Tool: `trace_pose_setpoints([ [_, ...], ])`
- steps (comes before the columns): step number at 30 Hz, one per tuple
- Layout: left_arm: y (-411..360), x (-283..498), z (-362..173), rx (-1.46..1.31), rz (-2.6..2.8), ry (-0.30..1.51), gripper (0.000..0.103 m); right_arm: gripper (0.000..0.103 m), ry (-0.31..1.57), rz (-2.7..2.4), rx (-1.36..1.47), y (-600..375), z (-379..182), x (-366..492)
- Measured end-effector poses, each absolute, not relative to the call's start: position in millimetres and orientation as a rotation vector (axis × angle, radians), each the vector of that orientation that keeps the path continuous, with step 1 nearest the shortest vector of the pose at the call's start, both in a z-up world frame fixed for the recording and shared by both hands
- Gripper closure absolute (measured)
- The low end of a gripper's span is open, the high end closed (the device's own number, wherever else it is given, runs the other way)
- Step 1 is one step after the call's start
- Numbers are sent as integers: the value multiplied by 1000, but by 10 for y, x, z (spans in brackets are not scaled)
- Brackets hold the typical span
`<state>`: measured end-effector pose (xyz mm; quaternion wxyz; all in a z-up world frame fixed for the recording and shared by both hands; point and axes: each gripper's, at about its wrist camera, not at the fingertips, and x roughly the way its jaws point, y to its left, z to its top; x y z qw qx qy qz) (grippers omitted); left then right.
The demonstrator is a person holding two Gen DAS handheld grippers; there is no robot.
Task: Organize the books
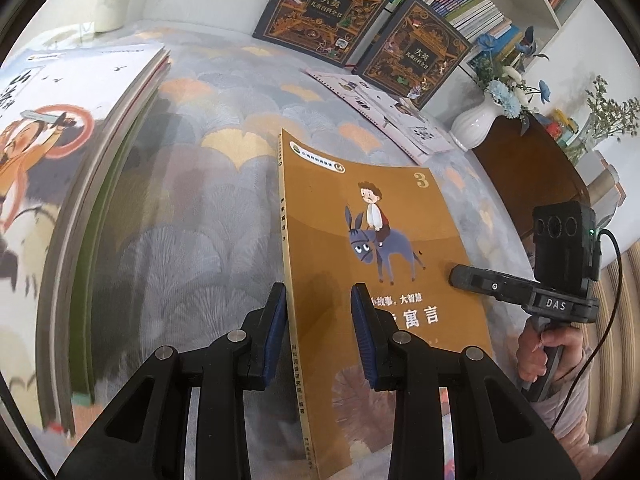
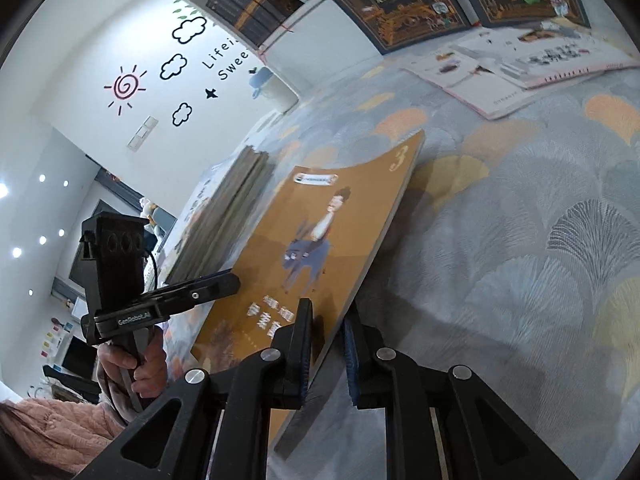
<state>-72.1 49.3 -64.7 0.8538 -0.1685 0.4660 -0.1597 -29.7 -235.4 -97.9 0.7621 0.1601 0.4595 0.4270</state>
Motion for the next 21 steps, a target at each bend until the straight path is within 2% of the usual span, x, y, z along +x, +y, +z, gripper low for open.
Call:
trace_pose_setpoints([
  [21, 646, -1009, -71, -366, -372, 852, 73, 88, 855, 934, 264, -2169, -240, -736],
])
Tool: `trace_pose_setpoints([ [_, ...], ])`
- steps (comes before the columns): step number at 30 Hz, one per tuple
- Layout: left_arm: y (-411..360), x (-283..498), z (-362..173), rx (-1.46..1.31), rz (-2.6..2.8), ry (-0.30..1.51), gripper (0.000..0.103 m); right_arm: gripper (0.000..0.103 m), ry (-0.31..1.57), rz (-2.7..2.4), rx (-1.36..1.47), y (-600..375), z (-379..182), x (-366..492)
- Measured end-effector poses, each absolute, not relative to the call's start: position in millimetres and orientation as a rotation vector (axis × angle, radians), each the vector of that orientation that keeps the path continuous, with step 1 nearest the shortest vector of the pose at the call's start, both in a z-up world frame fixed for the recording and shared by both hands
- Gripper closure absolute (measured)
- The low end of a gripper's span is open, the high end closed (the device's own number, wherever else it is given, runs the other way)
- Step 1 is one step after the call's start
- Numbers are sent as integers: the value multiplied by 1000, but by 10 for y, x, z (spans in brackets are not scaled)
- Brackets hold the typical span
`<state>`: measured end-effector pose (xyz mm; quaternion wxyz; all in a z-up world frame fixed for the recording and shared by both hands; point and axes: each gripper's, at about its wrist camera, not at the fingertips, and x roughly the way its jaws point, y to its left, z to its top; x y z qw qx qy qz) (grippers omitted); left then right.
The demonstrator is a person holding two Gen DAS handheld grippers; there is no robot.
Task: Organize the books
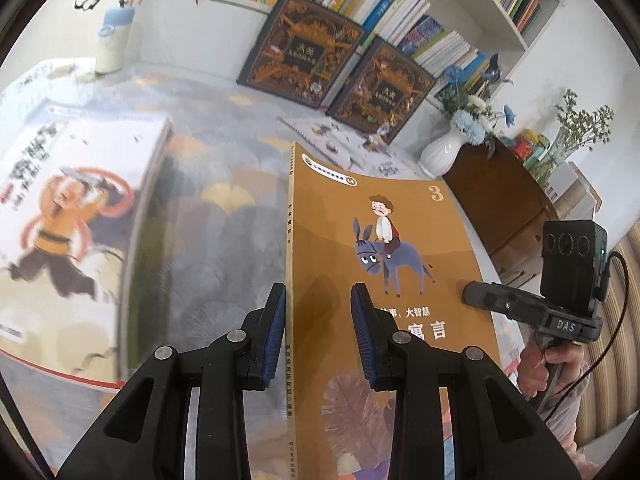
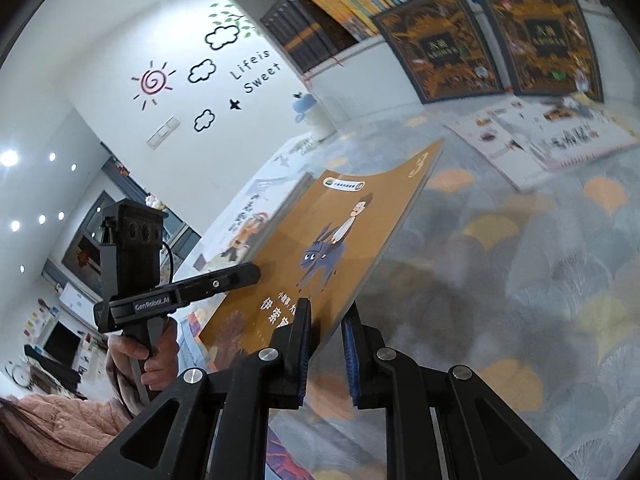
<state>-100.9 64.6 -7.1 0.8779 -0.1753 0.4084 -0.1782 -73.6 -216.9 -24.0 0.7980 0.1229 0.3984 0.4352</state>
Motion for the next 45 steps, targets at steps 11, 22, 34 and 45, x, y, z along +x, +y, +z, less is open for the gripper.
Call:
trace_pose_setpoints([
  [11, 1180, -998, 299, -394, -321, 770, 73, 88, 793, 1016, 244, -1698, 112, -625],
  [22, 1867, -938, 393, -417, -254, 721, 73, 88, 775, 1087, 181, -920, 284, -420],
  [34, 2725, -821, 133, -487, -181, 724, 73, 88, 845, 1126, 138, -7, 43, -178],
  [45, 3020, -733, -78, -516, -128, 753, 73, 88, 926, 1112, 120, 397, -262, 38],
])
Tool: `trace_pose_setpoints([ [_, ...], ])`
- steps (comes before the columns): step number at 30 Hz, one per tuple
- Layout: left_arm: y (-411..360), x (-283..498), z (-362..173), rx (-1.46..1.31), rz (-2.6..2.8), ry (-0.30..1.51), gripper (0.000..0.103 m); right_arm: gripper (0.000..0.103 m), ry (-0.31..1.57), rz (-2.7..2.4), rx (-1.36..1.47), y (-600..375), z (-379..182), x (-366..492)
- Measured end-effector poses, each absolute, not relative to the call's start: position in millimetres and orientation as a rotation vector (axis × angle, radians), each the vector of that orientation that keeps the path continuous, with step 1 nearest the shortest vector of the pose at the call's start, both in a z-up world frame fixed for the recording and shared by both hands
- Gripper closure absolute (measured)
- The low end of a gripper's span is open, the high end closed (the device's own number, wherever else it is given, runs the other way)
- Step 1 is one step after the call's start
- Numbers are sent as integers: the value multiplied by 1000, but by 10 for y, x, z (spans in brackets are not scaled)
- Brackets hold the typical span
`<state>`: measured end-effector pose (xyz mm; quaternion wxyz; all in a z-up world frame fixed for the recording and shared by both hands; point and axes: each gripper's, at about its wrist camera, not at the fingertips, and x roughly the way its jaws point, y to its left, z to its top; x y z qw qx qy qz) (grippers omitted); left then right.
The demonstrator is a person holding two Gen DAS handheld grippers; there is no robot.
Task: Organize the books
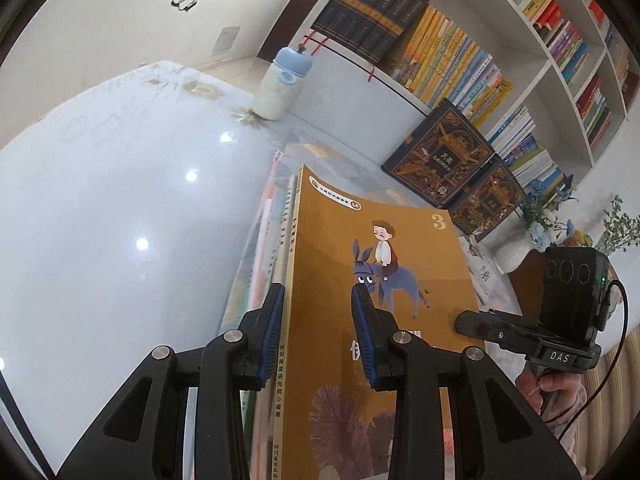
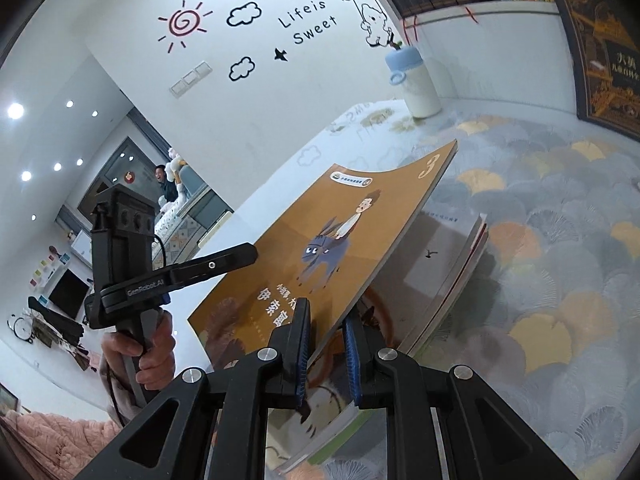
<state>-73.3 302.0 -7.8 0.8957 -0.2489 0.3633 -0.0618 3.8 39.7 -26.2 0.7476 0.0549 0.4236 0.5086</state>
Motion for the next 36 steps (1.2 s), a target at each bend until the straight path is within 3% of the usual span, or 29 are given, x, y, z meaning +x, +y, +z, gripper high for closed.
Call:
trace_pose_setpoints([
  [26, 2874, -738, -67, -365, -54, 761, 73, 85, 1001, 1043, 164, 402, -401, 141],
  [36, 2743, -741, -67, -293, -30, 754, 66, 83, 1019, 1025, 184, 390, -404, 176],
])
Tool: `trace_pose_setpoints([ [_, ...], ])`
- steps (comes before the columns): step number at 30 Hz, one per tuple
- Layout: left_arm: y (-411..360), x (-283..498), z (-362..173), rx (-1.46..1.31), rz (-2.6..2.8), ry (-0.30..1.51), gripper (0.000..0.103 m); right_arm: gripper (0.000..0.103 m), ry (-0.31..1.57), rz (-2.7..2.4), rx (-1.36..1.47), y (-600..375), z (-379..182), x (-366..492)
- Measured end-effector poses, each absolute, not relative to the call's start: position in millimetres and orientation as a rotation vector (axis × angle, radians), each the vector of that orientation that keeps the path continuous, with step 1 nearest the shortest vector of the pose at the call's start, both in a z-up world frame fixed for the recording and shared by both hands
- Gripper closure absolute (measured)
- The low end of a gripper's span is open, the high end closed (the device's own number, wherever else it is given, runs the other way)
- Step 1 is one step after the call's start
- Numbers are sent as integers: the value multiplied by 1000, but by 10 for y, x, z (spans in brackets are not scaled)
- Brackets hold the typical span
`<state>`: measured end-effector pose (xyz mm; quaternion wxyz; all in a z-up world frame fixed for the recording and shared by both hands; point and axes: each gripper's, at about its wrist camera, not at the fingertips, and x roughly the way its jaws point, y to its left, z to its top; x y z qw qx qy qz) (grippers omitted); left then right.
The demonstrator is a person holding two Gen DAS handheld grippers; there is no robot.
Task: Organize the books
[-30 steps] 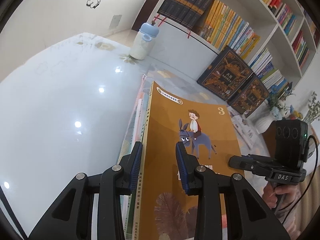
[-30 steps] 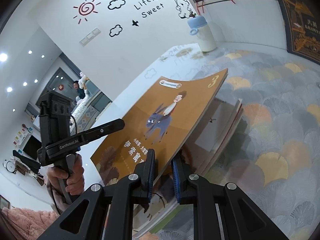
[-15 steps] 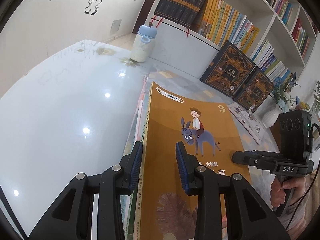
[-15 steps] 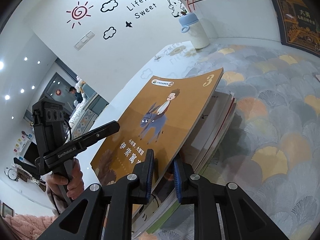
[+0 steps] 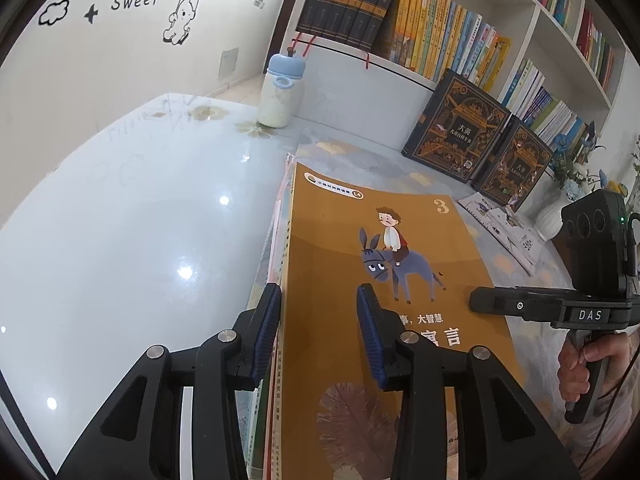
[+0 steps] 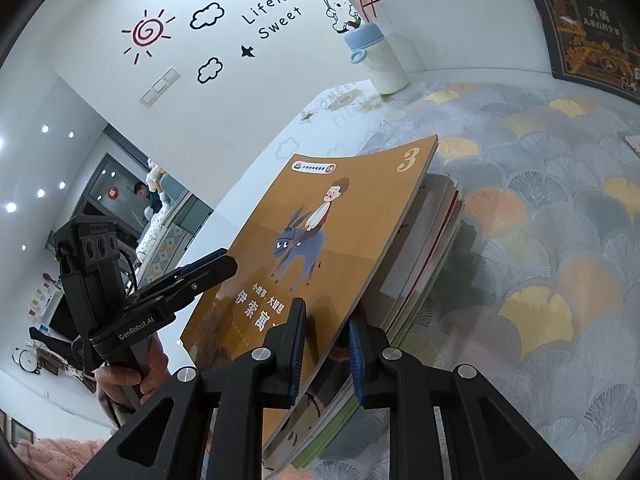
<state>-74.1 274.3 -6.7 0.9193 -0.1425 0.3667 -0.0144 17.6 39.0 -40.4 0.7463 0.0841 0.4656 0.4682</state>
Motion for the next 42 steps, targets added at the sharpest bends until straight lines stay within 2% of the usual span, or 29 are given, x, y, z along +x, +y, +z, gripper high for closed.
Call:
trace_pose_setpoints([
  [3, 2776, -737, -80, -306, -27, 754, 66, 76, 1025, 1033, 179, 404, -387, 176],
  [5, 2815, -744, -77, -311, -8, 745, 66, 62, 1013, 1042, 154, 410, -360, 142],
  [6, 2832, -751, -76, -311, -1, 741, 66, 59, 1005, 1043, 142, 410, -346, 123],
  [8, 2869, -762, -67, -309, 27, 729, 66, 41, 990, 1030, 125, 387, -324, 94],
  [9, 2871, -765, -61, -303, 40, 726, 66, 37, 986, 1017, 122, 358, -326, 86],
  [19, 2473, -919, 304, -253, 30, 695, 66, 36, 901, 913, 299, -725, -125, 59],
  [31, 903, -334, 695, -298, -204, 732, 64, 36, 821, 593, 333, -2811, -281, 289],
  [36, -196, 105, 514, -253, -241, 720, 54, 36, 719, 557, 397, -3583, -372, 731],
  [42, -1465, 695, -60, -78, -306, 792, 54, 36, 750, 534, 502, -4080, -613, 1528],
])
